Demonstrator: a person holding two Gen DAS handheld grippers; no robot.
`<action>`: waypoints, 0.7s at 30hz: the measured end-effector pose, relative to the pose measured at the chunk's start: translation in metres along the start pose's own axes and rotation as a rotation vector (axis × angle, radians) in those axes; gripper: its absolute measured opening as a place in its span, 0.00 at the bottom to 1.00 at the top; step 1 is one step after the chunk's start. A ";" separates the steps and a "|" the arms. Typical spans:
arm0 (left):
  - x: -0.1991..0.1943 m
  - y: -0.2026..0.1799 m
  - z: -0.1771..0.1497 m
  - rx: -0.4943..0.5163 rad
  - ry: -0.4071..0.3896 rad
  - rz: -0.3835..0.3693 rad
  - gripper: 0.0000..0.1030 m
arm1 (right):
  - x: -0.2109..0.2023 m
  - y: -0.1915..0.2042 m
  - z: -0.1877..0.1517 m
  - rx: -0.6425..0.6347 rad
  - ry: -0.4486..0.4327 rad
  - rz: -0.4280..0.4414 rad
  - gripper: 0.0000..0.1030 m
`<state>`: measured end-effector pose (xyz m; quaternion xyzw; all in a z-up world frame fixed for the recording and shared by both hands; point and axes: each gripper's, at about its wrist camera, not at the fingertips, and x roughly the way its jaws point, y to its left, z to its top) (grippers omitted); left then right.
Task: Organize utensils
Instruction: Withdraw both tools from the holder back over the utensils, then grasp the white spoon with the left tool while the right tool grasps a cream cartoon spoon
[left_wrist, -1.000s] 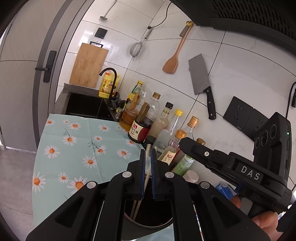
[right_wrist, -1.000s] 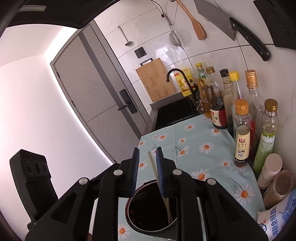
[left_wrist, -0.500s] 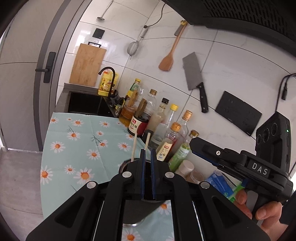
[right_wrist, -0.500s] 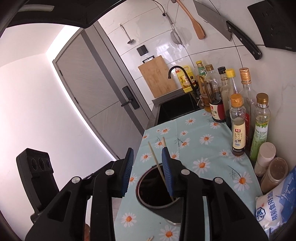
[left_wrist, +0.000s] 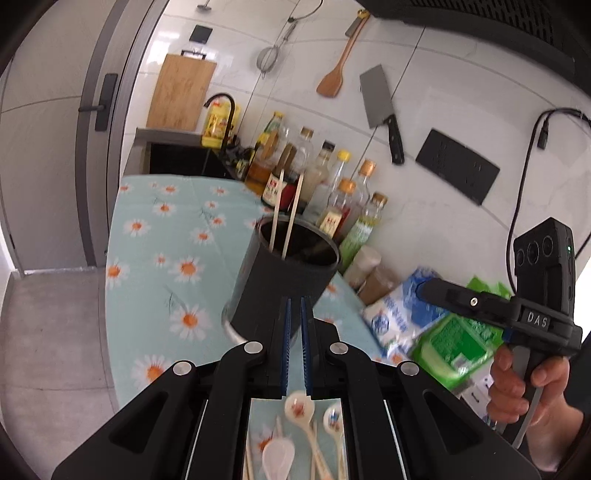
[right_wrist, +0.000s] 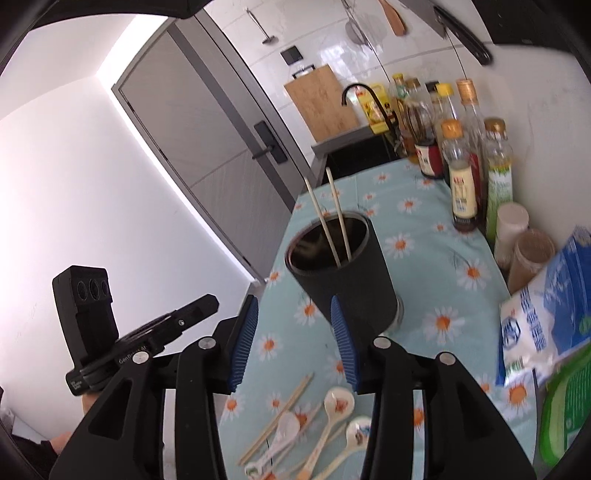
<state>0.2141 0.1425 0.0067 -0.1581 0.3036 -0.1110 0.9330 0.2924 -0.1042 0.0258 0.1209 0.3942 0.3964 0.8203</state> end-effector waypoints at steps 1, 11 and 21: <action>-0.001 0.002 -0.007 0.001 0.022 0.008 0.05 | -0.001 -0.003 -0.007 0.006 0.014 -0.004 0.44; -0.005 0.021 -0.061 -0.039 0.156 0.059 0.36 | 0.010 -0.047 -0.071 0.159 0.164 -0.045 0.47; 0.016 0.032 -0.104 -0.009 0.369 0.050 0.36 | 0.024 -0.069 -0.113 0.235 0.266 -0.026 0.47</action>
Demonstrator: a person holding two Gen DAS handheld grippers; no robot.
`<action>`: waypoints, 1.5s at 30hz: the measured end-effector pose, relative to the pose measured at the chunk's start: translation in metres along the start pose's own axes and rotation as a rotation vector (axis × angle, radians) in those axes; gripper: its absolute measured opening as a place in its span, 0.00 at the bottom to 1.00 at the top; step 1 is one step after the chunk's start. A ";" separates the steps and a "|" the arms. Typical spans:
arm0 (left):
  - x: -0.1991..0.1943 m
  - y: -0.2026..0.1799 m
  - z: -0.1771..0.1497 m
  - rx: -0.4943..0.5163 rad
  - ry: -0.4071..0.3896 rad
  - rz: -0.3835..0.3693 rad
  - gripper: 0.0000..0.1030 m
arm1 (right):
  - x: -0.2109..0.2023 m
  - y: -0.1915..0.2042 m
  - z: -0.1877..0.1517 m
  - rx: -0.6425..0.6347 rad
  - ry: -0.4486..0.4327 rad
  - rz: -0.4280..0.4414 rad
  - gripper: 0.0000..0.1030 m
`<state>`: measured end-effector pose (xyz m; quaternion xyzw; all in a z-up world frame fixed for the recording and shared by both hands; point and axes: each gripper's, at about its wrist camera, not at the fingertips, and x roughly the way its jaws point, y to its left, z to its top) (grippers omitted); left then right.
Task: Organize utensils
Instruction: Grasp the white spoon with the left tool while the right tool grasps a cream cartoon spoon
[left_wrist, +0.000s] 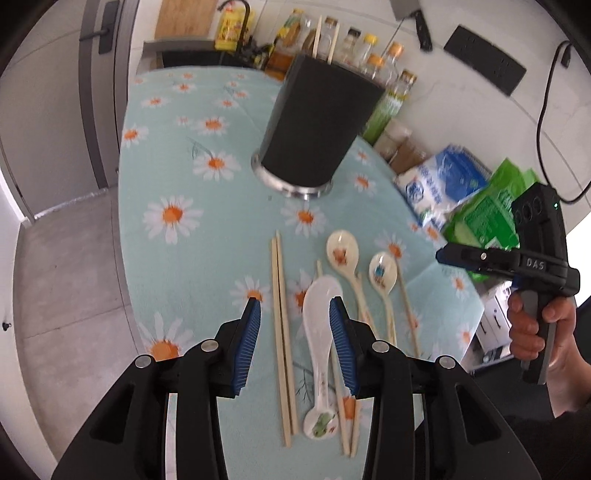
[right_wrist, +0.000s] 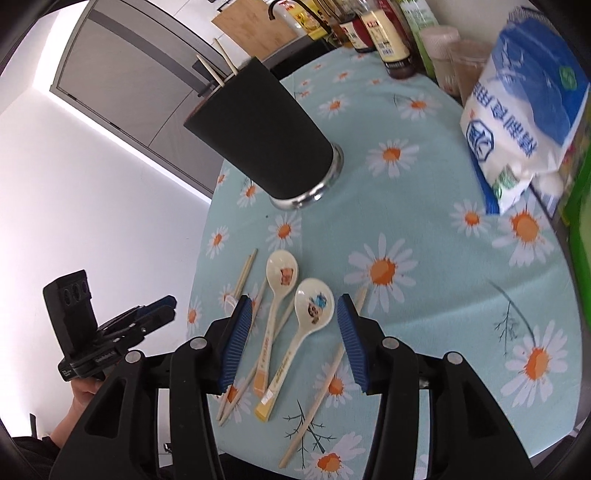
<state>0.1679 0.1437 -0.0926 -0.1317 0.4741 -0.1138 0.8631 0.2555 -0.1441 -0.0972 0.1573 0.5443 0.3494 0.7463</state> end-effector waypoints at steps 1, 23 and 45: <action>0.005 0.001 -0.002 0.009 0.018 0.001 0.34 | 0.002 -0.001 -0.002 0.001 0.006 -0.002 0.47; 0.065 -0.012 0.014 0.176 0.219 -0.056 0.25 | 0.028 -0.011 0.005 0.011 0.060 0.008 0.41; 0.077 -0.011 0.023 0.202 0.237 -0.096 0.06 | 0.066 -0.022 0.020 -0.037 0.160 -0.032 0.25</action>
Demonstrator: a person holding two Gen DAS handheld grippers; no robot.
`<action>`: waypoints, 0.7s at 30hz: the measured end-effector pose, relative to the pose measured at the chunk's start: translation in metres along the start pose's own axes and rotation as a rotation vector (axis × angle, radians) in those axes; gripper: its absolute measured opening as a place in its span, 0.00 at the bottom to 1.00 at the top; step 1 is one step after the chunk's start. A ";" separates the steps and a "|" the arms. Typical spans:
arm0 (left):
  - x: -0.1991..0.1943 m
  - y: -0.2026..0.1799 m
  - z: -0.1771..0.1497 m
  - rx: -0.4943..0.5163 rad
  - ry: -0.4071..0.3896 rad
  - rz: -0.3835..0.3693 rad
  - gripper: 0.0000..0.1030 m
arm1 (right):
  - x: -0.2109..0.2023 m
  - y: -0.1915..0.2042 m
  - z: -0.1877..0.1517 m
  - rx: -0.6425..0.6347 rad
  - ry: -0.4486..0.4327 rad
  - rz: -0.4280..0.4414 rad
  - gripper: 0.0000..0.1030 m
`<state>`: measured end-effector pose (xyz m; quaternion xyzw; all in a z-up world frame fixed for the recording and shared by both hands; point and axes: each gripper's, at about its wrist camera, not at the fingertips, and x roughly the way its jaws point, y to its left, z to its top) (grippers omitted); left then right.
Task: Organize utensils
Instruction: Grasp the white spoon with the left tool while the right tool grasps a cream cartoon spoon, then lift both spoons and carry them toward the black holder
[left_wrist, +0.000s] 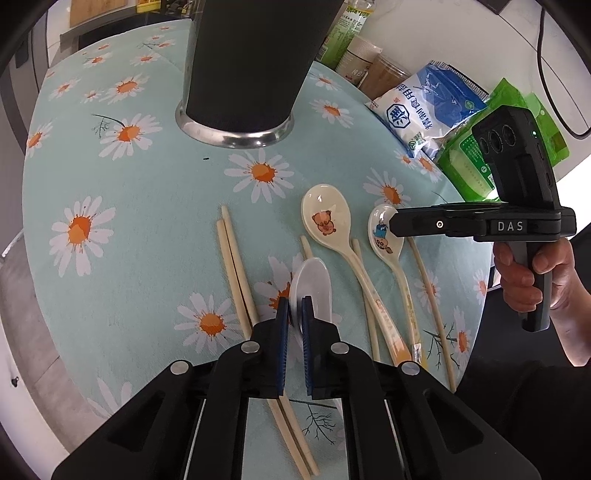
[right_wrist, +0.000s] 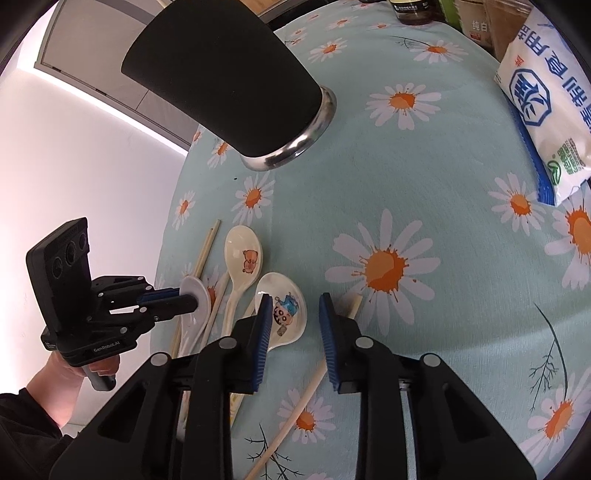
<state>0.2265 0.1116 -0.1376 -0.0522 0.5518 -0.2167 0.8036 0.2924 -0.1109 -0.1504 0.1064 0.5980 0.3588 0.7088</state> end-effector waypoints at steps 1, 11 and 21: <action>0.000 0.000 0.000 -0.003 0.000 -0.002 0.06 | -0.001 0.000 -0.002 -0.005 0.002 -0.001 0.23; -0.010 0.000 -0.002 -0.026 -0.034 -0.002 0.05 | 0.000 0.002 -0.002 -0.051 -0.007 -0.027 0.05; -0.026 -0.007 -0.005 -0.038 -0.089 0.005 0.05 | -0.029 0.017 -0.003 -0.117 -0.074 -0.048 0.05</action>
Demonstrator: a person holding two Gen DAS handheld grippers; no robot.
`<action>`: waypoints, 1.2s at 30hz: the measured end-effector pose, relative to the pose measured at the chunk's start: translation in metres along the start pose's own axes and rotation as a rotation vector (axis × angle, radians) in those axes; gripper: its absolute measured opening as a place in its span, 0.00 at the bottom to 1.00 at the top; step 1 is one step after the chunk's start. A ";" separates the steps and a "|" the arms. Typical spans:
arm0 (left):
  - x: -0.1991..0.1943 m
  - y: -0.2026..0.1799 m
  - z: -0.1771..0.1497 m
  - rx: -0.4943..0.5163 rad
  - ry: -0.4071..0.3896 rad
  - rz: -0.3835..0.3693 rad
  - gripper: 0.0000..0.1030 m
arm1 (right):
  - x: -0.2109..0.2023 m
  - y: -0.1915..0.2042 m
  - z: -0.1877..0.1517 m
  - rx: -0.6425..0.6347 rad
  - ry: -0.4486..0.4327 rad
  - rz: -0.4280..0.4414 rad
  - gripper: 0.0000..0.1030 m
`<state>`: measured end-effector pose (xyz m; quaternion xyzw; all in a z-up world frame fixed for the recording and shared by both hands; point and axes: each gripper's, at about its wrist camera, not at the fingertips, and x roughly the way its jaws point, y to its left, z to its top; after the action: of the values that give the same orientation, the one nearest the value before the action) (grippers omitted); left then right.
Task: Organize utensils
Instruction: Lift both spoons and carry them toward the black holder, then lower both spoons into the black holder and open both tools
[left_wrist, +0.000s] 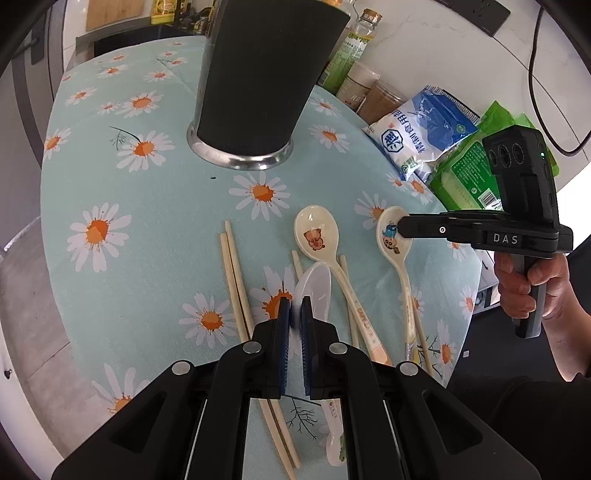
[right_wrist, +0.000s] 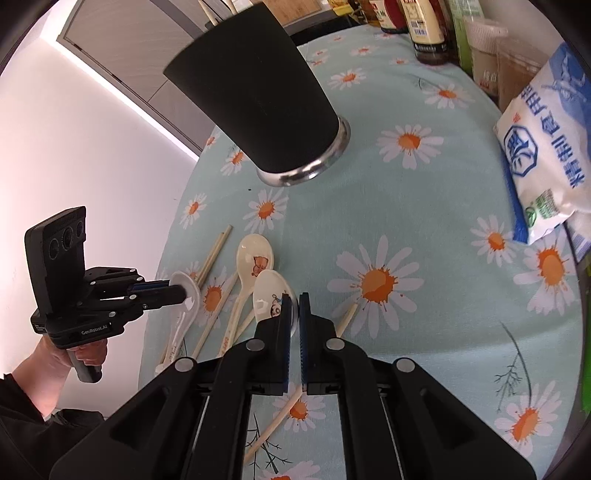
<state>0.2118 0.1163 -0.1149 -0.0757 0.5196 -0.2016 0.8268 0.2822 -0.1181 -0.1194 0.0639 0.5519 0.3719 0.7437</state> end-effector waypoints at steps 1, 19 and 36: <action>-0.003 -0.001 0.000 -0.003 -0.011 0.001 0.05 | -0.003 0.002 0.001 -0.007 -0.007 -0.001 0.05; -0.060 -0.013 0.024 -0.044 -0.243 0.044 0.05 | -0.060 0.051 0.034 -0.202 -0.185 -0.063 0.05; -0.114 -0.022 0.099 -0.019 -0.531 0.084 0.05 | -0.093 0.106 0.115 -0.388 -0.367 -0.144 0.05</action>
<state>0.2513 0.1347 0.0319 -0.1121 0.2893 -0.1353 0.9410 0.3202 -0.0636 0.0503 -0.0528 0.3294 0.3990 0.8541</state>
